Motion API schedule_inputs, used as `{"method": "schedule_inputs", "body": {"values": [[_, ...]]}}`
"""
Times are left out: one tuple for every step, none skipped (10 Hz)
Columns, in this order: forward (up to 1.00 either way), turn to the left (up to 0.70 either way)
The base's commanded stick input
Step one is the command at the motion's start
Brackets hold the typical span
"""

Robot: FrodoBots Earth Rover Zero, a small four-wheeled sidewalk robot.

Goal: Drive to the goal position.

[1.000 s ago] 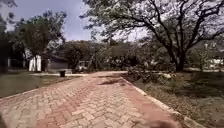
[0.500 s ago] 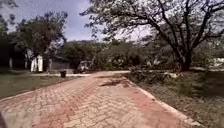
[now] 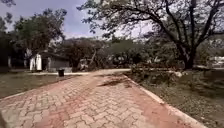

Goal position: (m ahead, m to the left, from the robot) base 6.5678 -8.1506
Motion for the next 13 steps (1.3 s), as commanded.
{"method": "schedule_inputs", "body": {"values": [[0.70, 0.00], [0.70, 0.00], [0.70, 0.00], [0.70, 0.00], [0.70, 0.00], [0.70, 0.00], [0.70, 0.00], [0.70, 0.00], [0.70, 0.00], [0.70, 0.00], [0.70, 0.00], [0.70, 0.00], [0.70, 0.00]]}}
